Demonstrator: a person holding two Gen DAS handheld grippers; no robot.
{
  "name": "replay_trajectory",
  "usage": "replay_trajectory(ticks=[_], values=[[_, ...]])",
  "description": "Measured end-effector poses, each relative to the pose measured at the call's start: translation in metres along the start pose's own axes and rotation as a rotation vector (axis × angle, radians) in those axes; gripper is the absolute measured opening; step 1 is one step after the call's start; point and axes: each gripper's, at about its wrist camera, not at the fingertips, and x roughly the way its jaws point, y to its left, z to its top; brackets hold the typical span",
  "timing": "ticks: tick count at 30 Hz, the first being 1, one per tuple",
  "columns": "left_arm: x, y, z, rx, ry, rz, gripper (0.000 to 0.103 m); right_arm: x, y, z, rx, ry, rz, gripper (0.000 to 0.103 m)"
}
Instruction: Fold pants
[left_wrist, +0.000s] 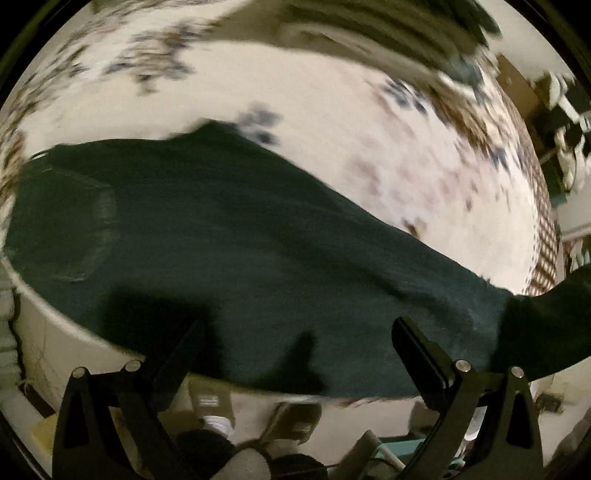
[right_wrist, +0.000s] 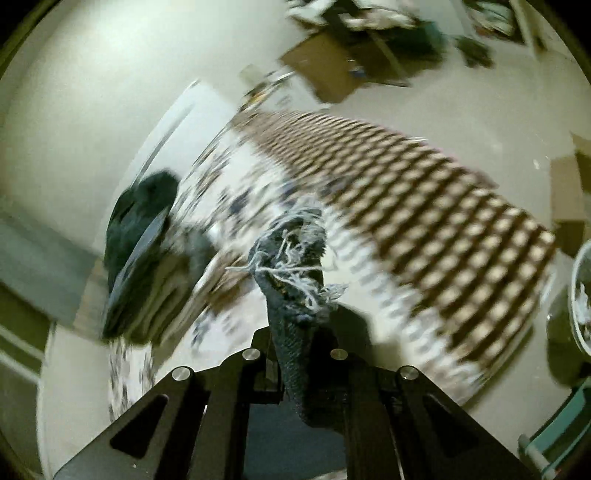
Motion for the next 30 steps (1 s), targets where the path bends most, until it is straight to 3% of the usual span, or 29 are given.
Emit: replay_trajectory(ticks=[5,8,14,16,19,21,24,25,27,30], values=[[-0.029,0.074,-0.003,-0.085,-0.023,0.038,0.103,0.047,0.098,-0.074,-0.171,0.110,0.018,0.008],[-0.030,0.118,-0.004,-0.149,-0.020,0.064,0.103,0.093,0.146,-0.142,-0.289,0.206,0.014,0.008],[-0.022,0.195,-0.014,-0.265,0.001,0.103,0.103,0.172,0.192,-0.268,-0.517,0.342,-0.068,0.008],[-0.020,0.210,-0.015,-0.285,0.003,0.112,0.103,0.188,0.195,-0.293,-0.563,0.354,-0.112,0.008],[-0.018,0.224,-0.014,-0.304,0.000,0.117,0.103,0.201,0.201,-0.314,-0.658,0.321,-0.192,0.009],[-0.019,0.235,-0.013,-0.320,-0.004,0.117,0.103,0.206,0.207,-0.330,-0.741,0.331,-0.232,0.018],[-0.022,0.247,-0.013,-0.344,-0.008,0.119,0.103,0.199,0.220,-0.339,-0.791,0.436,-0.179,0.037],[-0.023,0.251,-0.013,-0.354,-0.010,0.119,0.103,0.196,0.222,-0.338,-0.788,0.477,-0.147,0.039],[-0.022,0.261,-0.015,-0.380,-0.013,0.121,0.103,0.185,0.223,-0.329,-0.725,0.537,-0.067,0.040],[-0.020,0.271,-0.017,-0.425,-0.016,0.116,0.103,0.171,0.211,-0.294,-0.517,0.524,0.000,0.042]])
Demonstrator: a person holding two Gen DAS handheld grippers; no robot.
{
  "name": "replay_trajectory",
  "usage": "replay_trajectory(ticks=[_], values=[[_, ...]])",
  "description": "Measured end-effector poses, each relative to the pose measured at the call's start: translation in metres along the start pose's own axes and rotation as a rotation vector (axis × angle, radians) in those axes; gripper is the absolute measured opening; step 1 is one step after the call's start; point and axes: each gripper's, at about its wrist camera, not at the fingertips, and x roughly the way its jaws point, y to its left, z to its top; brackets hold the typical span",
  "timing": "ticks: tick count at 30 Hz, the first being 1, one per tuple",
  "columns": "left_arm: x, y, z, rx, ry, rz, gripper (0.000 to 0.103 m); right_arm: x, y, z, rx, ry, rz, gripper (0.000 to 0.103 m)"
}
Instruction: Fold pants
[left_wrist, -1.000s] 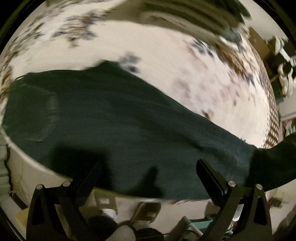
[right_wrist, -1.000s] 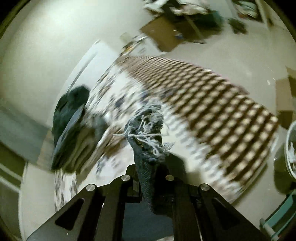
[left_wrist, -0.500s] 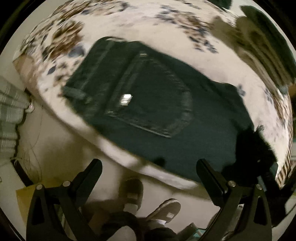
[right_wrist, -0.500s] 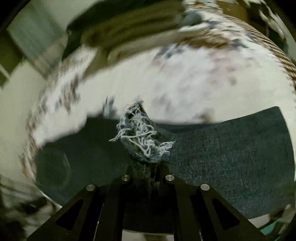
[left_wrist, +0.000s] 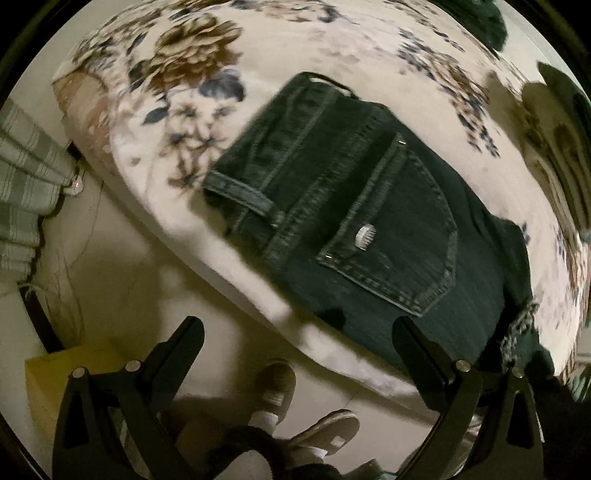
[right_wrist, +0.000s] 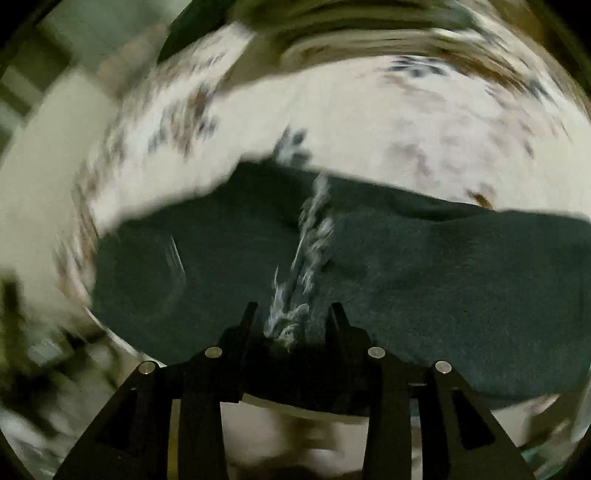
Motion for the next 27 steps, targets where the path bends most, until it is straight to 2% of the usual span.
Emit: replay_trajectory(ticks=[3,5,7,8,10,13,15,18,19,21,22,23,24,25,27], values=[[0.008,0.011,0.003,-0.058,-0.001,-0.015,0.103,0.004,-0.031,0.016,0.187,-0.015,-0.016,0.042],[0.013,0.017,0.006,-0.091,-0.011,-0.015,0.103,0.025,-0.042,0.024,0.242,0.014,-0.045,0.042],[0.021,0.023,0.009,-0.132,-0.033,-0.018,0.103,0.062,-0.040,0.028,0.230,0.145,-0.039,0.045],[0.026,0.026,0.012,-0.156,-0.041,-0.028,0.103,0.063,-0.035,0.030,0.214,0.127,-0.050,0.050],[0.038,0.035,0.017,-0.224,-0.051,-0.079,0.103,0.064,-0.023,0.032,0.164,0.139,-0.018,0.050],[0.058,0.049,0.028,-0.347,-0.080,-0.202,0.103,0.063,-0.023,0.027,0.156,0.156,-0.030,0.050],[0.061,0.056,0.032,-0.414,-0.131,-0.277,0.099,0.063,-0.028,0.022,0.161,0.162,-0.034,0.050],[0.055,0.064,0.042,-0.474,-0.222,-0.322,0.098,0.052,-0.033,0.022,0.163,0.171,-0.040,0.050],[0.055,0.064,0.046,-0.484,-0.242,-0.326,0.092,0.051,-0.030,0.022,0.163,0.174,-0.041,0.050],[0.056,0.063,0.052,-0.510,-0.260,-0.322,0.087,0.052,-0.027,0.025,0.158,0.180,-0.047,0.050],[0.057,0.061,0.055,-0.520,-0.273,-0.309,0.078,0.052,-0.026,0.024,0.154,0.180,-0.050,0.050],[0.055,0.061,0.055,-0.524,-0.282,-0.285,0.057,0.053,-0.025,0.024,0.150,0.180,-0.054,0.050],[0.052,0.062,0.052,-0.521,-0.289,-0.274,0.046,0.053,-0.025,0.023,0.149,0.180,-0.056,0.050],[0.048,0.061,0.049,-0.498,-0.301,-0.285,0.037,0.052,-0.025,0.024,0.152,0.179,-0.056,0.050],[0.036,0.053,0.042,-0.443,-0.342,-0.281,0.031,0.050,-0.027,0.023,0.163,0.177,-0.054,0.050]])
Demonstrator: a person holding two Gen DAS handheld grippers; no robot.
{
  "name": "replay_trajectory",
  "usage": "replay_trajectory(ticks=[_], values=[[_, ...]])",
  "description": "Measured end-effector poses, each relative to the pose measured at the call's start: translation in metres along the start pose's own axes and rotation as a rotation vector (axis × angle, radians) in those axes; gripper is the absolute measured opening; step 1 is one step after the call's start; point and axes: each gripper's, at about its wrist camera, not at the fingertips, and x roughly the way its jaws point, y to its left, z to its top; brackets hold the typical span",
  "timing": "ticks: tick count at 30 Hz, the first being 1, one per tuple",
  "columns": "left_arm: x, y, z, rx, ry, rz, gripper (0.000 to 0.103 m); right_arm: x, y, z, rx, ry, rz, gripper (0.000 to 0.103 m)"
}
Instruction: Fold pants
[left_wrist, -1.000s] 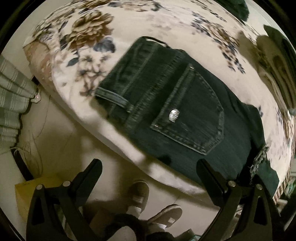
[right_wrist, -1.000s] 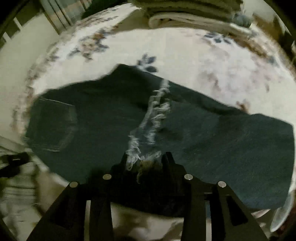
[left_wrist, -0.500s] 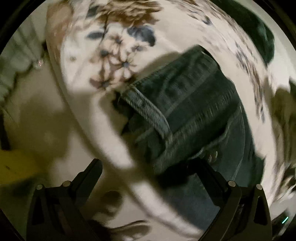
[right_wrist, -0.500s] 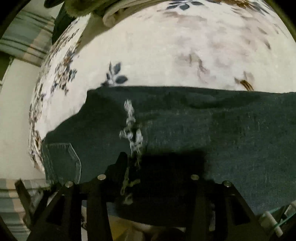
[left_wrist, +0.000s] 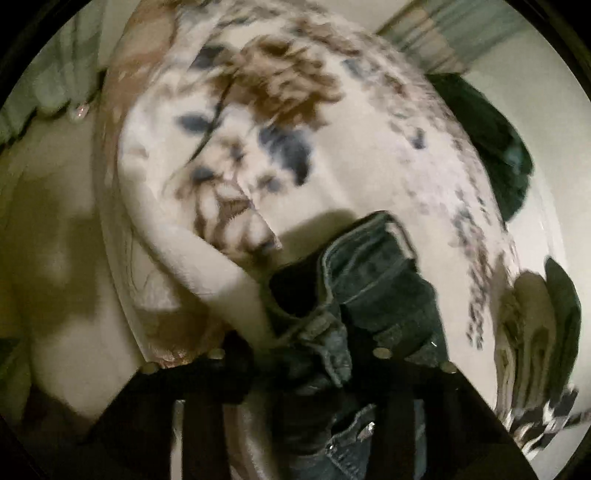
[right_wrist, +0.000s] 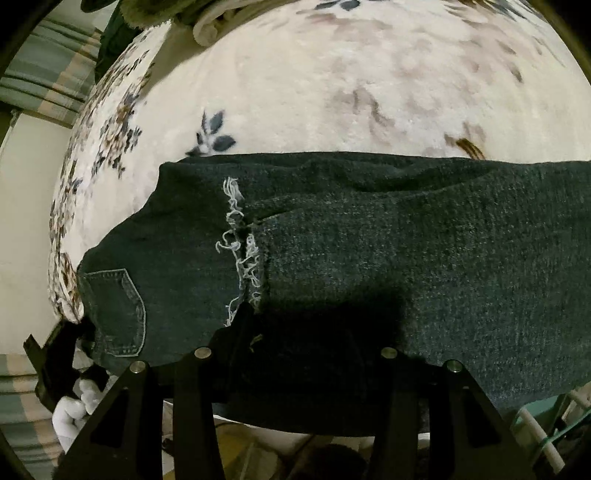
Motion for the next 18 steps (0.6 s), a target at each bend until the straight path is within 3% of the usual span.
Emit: replay_trajectory(ticks=[2,7,13,18], values=[[-0.014,-0.009,-0.005,0.055,-0.027,-0.010,0.025,-0.002,-0.004,-0.002,0.013,-0.002,0.002,0.050],[-0.057,-0.032,-0.009,0.186,-0.081,-0.014,0.024,-0.011,-0.017,-0.007,0.030,-0.005,0.017,0.050],[-0.100,-0.043,-0.023,0.222,-0.106,-0.005,0.023,-0.030,-0.042,-0.011,0.064,-0.017,0.033,0.050],[-0.112,-0.049,-0.028,0.212,-0.115,0.013,0.023,-0.047,-0.066,-0.012,0.091,-0.029,0.049,0.050]])
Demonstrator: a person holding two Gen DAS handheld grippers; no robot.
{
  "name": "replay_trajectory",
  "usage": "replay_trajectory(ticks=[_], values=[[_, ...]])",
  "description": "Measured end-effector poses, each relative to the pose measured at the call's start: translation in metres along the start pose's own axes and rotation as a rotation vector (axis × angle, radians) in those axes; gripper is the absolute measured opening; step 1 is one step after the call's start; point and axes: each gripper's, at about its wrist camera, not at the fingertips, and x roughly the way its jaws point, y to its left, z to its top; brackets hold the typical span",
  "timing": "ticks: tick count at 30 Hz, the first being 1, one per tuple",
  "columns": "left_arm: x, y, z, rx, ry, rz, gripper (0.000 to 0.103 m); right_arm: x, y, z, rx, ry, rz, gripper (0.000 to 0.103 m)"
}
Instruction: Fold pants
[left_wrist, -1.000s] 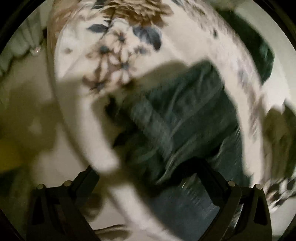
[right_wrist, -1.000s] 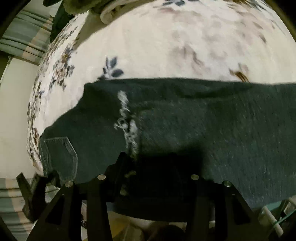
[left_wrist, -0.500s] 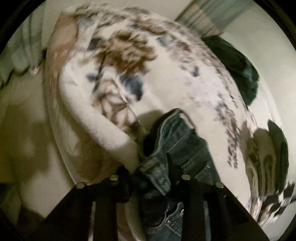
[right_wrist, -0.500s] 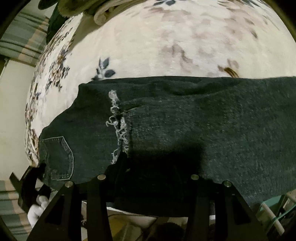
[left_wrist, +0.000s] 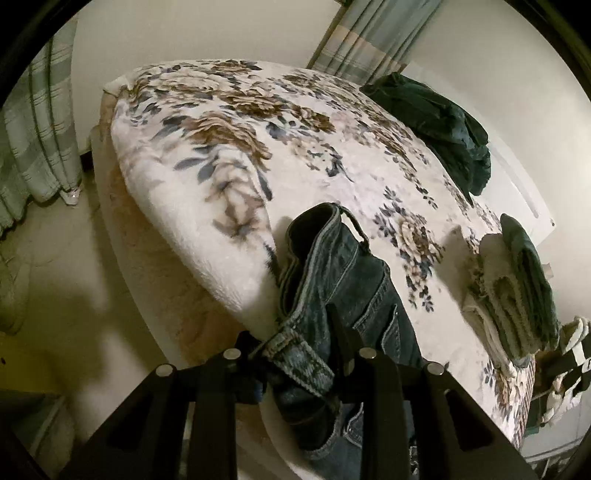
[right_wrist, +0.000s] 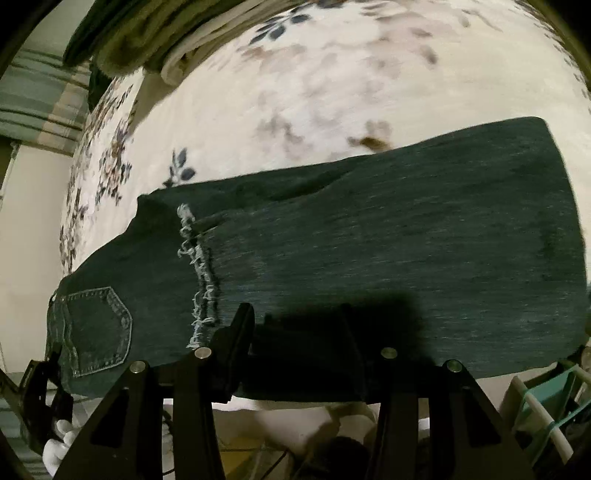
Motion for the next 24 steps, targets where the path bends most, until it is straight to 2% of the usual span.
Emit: replay_trajectory(ticks=[12,24], values=[[-0.026,-0.007,-0.014,-0.028,-0.012,0.033,0.023,-0.019,-0.033,0.006,0.011,-0.013,0.033,0.050],[-0.040,-0.006,-0.022,-0.071,-0.018,0.053,0.023,-0.021,-0.021,0.008,-0.047,0.008,0.053,0.050]])
